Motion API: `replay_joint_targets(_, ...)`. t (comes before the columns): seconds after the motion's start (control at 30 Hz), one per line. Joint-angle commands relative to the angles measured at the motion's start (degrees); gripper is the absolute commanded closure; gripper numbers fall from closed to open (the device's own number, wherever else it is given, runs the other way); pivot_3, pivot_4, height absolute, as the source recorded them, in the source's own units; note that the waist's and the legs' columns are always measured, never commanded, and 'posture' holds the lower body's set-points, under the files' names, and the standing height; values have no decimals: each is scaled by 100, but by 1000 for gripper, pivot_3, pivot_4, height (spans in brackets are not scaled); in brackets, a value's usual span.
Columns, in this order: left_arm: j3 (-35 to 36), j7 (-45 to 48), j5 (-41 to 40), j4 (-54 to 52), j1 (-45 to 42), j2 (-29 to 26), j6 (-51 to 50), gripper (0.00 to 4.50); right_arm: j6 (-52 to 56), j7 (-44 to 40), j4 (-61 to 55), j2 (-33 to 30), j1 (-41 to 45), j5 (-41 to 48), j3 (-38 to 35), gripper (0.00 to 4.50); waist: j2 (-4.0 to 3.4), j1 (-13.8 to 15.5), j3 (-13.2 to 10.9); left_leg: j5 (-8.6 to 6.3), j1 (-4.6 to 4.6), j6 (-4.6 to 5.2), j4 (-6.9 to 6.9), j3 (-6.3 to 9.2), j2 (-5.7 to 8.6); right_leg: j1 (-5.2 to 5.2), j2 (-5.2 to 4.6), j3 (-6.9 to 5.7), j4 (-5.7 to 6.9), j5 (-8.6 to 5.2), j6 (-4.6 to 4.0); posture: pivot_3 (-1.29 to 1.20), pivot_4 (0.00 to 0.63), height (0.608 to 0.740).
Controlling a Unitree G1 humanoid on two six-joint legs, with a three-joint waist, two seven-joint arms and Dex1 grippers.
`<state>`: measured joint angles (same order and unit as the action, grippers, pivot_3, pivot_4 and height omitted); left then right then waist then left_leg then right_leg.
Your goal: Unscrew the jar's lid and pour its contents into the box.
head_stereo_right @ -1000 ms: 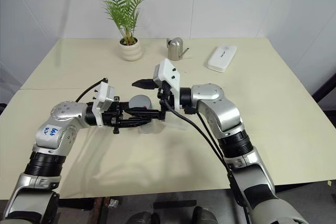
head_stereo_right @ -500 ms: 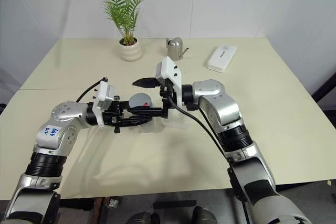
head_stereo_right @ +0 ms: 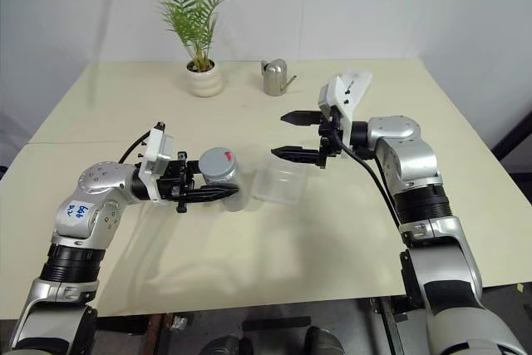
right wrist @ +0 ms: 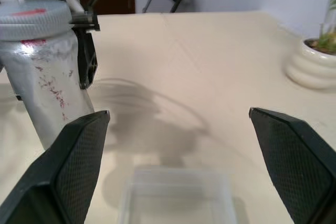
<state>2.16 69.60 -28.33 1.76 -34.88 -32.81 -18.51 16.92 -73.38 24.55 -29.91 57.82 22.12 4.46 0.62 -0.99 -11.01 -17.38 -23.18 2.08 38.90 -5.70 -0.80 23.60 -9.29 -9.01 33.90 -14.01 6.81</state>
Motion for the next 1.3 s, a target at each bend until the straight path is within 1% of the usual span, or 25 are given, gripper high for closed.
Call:
replay_joint_targets(0.03, 63, 7, 15, -133, 39, -141, 103, 2562, 357, -192, -632, -58, -78, 332, -163, 35, 0, -49, 0, 0, 0, 0, 0, 0, 0, 0, 0, -1, 0, 0, 0, 0, 150, 740)
replay_joint_targets(0.13, 11, -7, 47, -122, 34, -158, 81, 2562, 776, -174, -1360, 81, -236, 620, -102, 35, -1, -72, 0, 0, 1, 0, 1, -2, -1, 0, 0, 3, 1, 0, 0, 0, 150, 740)
replay_joint_targets(0.23, -61, -51, 76, -142, 26, -148, 19, 2562, 1268, 313, -2366, 556, -401, 906, 121, 35, -1, -53, 0, 0, 0, 0, 6, 2, -1, -1, -2, 3, 5, 0, 0, 0, 150, 740)
replay_joint_targets(0.33, -101, -72, 76, -147, 16, -146, 4, 2562, 1395, 753, -2711, 840, -460, 675, 352, 35, -1, -57, 0, -1, 1, -2, 6, 3, -2, 1, -2, 4, 7, 0, 0, 0, 150, 740)
replay_joint_targets(0.5, -177, -106, 93, -105, -20, -122, -25, 2562, 1377, 1149, -2590, 1151, -290, 251, 821, 35, -1, 1, 0, -2, -1, 1, 10, 6, 4, -1, -7, 3, 7, 0, 0, 0, 150, 740)
replay_joint_targets(0.73, -229, -113, 76, -92, -72, -88, -21, 2562, 1158, 1367, -2036, 1372, -67, -46, 819, 35, -1, -28, 0, -2, -2, 1, 8, 4, 4, 1, -4, 2, 6, 0, 0, 0, 150, 740)
replay_joint_targets(0.87, -218, -125, 53, -128, -52, -107, -23, 2562, 1031, 1322, -1782, 1321, 70, -68, 682, 35, -1, -57, 0, -2, -2, 1, 8, 4, 3, 1, -4, 2, 7, 0, 0, 0, 150, 740)
replay_joint_targets(1.0, -198, -140, 59, -130, -26, -126, 1, 2562, 849, 1137, -1612, 1126, 74, -18, 530, 35, -1, -54, 0, -2, -1, 1, 7, 4, 2, 1, -3, 2, 6, 0, 0, 0, 150, 740)
replay_joint_targets(1.1, -160, -184, 47, -172, -15, -121, 16, 2562, 743, 863, -1539, 853, -42, 143, 336, 35, -1, -46, 0, -2, -2, 1, 7, 4, 4, 0, -4, 2, 5, 0, 0, 0, 150, 740)
replay_joint_targets(1.3, -98, -207, 37, -248, 175, -140, 42, 2562, 587, 668, -1211, 423, -122, 175, 144, 35, -1, -56, 0, -2, -1, 1, 6, 3, 2, 1, -3, 2, 5, 0, 0, 0, 150, 740)
